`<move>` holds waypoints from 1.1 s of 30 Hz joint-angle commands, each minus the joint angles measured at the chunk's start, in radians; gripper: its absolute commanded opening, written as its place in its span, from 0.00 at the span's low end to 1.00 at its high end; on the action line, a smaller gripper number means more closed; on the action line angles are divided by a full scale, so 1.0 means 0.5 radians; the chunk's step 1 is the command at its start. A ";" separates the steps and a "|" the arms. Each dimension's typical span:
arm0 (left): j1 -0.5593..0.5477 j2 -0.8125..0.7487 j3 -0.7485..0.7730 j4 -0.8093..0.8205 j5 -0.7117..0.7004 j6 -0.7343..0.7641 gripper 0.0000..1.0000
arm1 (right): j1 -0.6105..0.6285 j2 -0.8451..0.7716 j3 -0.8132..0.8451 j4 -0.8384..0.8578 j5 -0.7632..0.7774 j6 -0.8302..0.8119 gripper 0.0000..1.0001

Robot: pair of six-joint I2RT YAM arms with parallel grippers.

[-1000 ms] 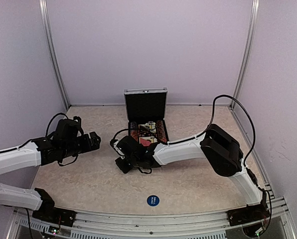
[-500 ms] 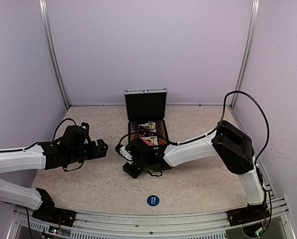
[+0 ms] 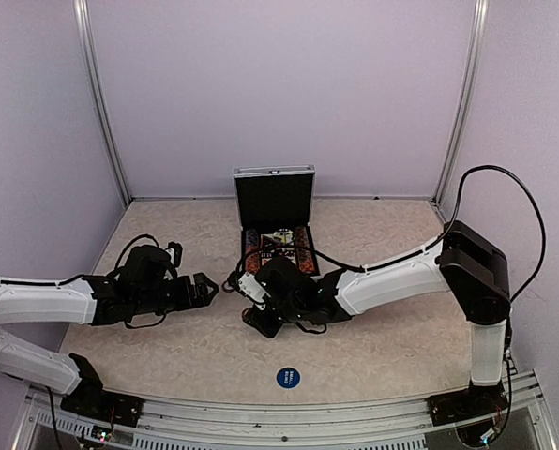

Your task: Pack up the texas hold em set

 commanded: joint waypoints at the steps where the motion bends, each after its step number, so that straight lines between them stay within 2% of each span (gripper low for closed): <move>1: -0.018 0.108 -0.035 0.229 0.197 -0.050 0.97 | 0.034 -0.141 -0.069 0.139 0.011 -0.064 0.42; 20: -0.035 0.622 -0.037 0.925 0.816 -0.197 0.85 | 0.063 -0.197 -0.083 0.123 0.065 -0.108 0.43; 33: -0.061 0.809 -0.070 1.237 0.987 -0.313 0.71 | 0.066 -0.210 -0.100 0.144 0.072 -0.108 0.43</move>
